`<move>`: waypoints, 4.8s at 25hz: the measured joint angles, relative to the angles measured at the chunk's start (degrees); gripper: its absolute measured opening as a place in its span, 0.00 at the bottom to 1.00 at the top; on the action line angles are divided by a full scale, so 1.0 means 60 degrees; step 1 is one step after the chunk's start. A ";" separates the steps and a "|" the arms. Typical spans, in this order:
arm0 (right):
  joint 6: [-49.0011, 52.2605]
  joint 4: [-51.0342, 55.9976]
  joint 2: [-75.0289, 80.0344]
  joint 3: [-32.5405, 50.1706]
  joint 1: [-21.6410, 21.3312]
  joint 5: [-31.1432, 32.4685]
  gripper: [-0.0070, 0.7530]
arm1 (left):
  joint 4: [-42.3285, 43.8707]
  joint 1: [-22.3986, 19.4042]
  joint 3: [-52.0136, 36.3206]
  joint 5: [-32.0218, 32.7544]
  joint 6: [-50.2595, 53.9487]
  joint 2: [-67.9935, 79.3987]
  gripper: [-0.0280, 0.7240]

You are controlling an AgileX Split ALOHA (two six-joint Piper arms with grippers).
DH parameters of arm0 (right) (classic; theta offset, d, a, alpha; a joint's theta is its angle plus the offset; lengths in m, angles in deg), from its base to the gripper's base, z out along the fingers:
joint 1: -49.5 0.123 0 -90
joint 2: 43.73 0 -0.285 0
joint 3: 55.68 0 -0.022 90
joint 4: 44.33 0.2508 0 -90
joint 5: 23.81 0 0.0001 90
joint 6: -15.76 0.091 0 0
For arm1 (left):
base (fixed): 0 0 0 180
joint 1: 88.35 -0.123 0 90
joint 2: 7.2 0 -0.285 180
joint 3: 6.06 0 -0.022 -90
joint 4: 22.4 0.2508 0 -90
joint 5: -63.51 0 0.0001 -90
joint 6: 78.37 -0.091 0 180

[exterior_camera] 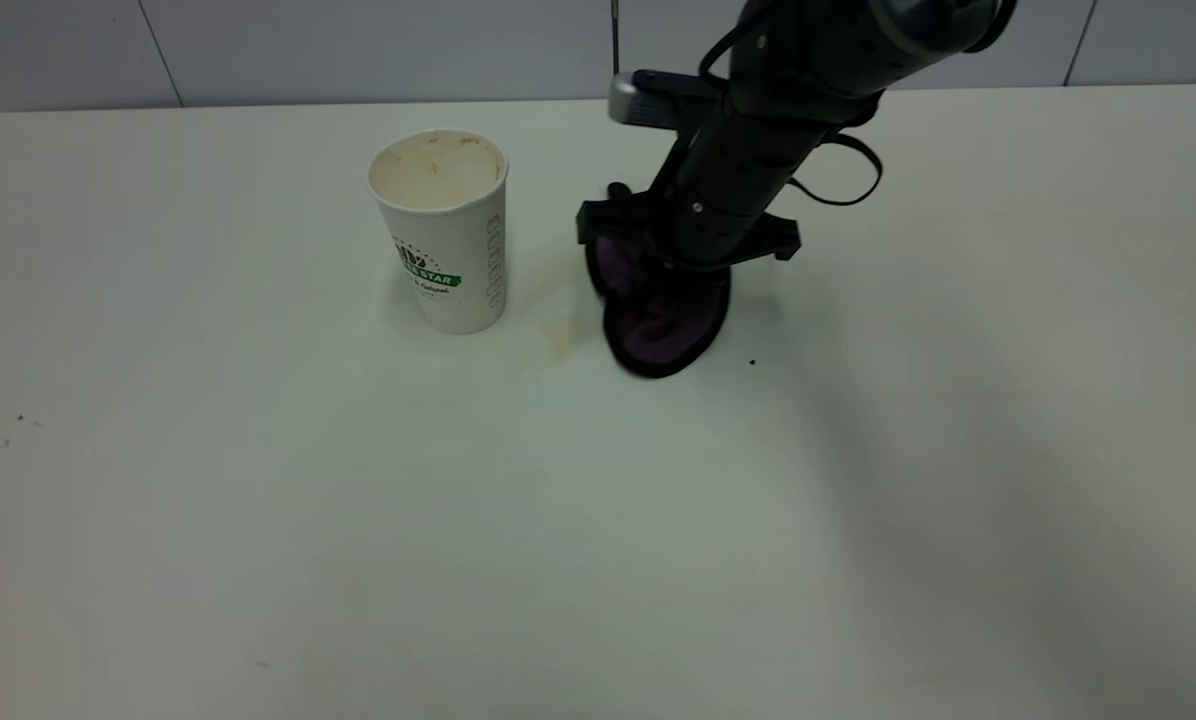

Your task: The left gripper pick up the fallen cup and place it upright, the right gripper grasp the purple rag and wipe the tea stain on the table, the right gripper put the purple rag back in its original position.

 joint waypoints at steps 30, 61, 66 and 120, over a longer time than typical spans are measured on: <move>-0.0038 0.0224 0.0099 0.0009 0.0278 -0.1061 0.15 | 0.0000 0.0000 0.0000 0.0000 0.0000 0.0000 0.68; -0.0883 -0.3535 -0.1728 -0.0018 -0.4487 0.5347 0.86 | 0.0000 0.0000 0.0000 0.0000 0.0000 0.0000 0.68; -0.1268 -0.3535 -0.3302 -0.0018 -0.4487 0.7159 0.97 | 0.0000 0.0000 0.0000 0.0000 0.0000 0.0000 0.68; -0.1189 -0.3359 -2.1521 1.3477 -0.4487 0.7236 0.57 | 0.0000 0.0000 0.0000 0.0000 0.0000 0.0000 0.68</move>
